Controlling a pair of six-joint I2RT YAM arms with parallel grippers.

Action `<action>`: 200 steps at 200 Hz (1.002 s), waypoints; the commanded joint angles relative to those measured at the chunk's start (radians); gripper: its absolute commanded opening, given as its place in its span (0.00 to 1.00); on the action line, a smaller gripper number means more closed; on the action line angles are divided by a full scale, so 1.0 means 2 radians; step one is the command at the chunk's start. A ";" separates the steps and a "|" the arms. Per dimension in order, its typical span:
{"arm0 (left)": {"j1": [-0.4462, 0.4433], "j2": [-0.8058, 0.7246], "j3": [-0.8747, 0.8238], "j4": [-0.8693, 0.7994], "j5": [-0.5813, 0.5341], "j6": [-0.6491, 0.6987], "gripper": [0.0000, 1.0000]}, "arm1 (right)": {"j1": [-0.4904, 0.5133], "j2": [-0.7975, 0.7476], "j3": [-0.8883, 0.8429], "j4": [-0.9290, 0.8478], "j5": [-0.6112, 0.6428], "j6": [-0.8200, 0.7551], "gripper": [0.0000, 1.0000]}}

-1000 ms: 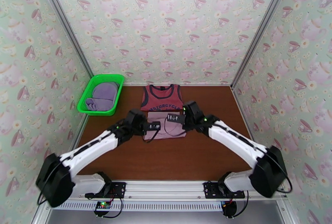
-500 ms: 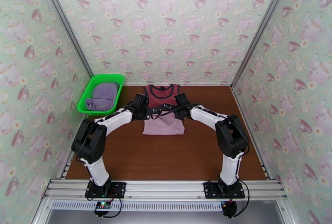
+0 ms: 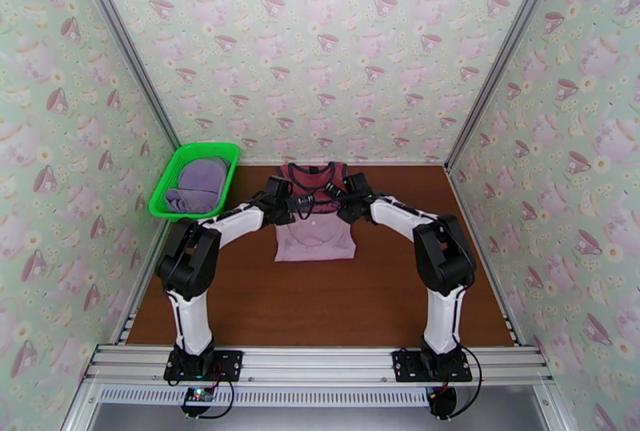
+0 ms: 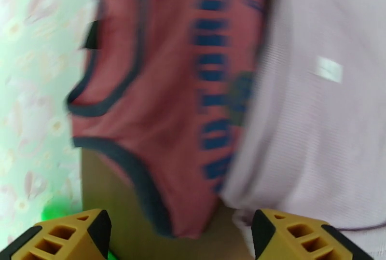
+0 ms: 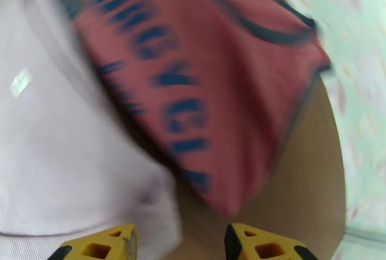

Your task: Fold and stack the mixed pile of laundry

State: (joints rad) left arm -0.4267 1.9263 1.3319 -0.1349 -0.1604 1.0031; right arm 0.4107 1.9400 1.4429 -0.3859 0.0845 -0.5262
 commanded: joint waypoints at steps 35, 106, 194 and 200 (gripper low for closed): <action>0.002 -0.103 0.092 -0.253 -0.039 -0.401 0.86 | -0.014 -0.086 -0.004 -0.116 -0.101 0.270 0.53; 0.012 -0.113 -0.060 -0.251 0.131 -0.638 0.99 | -0.013 -0.091 -0.129 -0.043 -0.166 0.464 0.55; 0.009 -0.024 -0.067 -0.182 0.193 -0.657 0.93 | 0.003 0.006 -0.147 0.041 -0.199 0.508 0.57; 0.007 -0.016 -0.064 -0.181 0.196 -0.657 0.92 | 0.004 0.011 -0.146 0.044 -0.200 0.511 0.56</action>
State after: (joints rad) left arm -0.4072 1.8446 1.1862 -0.5476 0.1669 -0.2920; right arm 0.3923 1.8904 1.1522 -0.3634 -0.2707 0.4515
